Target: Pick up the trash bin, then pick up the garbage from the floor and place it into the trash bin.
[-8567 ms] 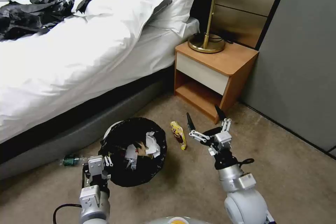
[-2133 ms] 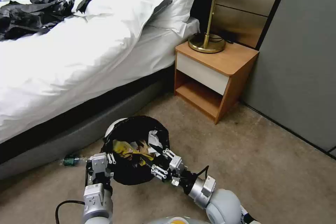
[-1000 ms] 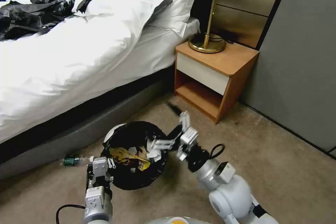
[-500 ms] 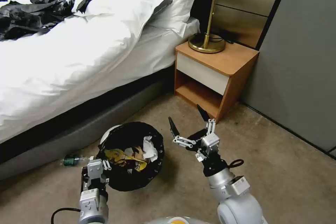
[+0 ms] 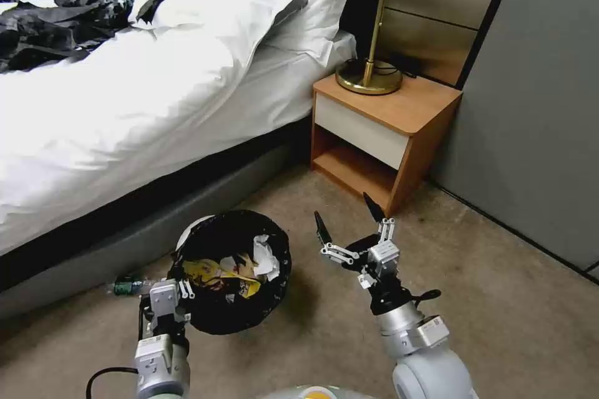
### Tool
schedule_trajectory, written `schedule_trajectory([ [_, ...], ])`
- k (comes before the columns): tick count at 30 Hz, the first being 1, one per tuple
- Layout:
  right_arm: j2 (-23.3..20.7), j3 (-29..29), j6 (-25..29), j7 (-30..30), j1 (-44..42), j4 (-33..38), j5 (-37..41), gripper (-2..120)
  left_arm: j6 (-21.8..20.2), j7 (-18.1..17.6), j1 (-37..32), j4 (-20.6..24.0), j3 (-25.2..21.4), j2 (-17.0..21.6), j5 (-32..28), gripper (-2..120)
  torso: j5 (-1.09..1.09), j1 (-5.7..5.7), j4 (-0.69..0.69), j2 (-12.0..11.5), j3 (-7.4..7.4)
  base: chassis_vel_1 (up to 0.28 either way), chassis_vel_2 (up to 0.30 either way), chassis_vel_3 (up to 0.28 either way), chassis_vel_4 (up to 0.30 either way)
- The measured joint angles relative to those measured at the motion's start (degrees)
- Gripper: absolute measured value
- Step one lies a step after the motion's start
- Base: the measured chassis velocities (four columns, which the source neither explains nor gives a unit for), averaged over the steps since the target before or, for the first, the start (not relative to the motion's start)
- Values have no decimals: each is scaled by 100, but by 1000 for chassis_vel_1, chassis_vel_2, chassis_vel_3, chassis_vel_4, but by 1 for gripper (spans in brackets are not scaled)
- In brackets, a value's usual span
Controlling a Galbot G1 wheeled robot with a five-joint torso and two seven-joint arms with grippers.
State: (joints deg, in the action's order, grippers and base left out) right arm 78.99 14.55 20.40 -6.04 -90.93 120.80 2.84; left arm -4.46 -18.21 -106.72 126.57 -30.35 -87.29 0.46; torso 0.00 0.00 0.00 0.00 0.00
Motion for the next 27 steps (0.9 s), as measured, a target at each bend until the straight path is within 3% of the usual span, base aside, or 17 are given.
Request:
schedule_trajectory([
  [12,0,41,-14,105,54,-26,164,100,-30,-1,41,64,10,-8,1,0,0,0,0,0,0,30,36,34,34],
  [27,14,-124,-94,248,248,-30,362,100,-55,0,61,104,-24,-3,-39,0,0,1,0,0,0,105,109,110,107],
])
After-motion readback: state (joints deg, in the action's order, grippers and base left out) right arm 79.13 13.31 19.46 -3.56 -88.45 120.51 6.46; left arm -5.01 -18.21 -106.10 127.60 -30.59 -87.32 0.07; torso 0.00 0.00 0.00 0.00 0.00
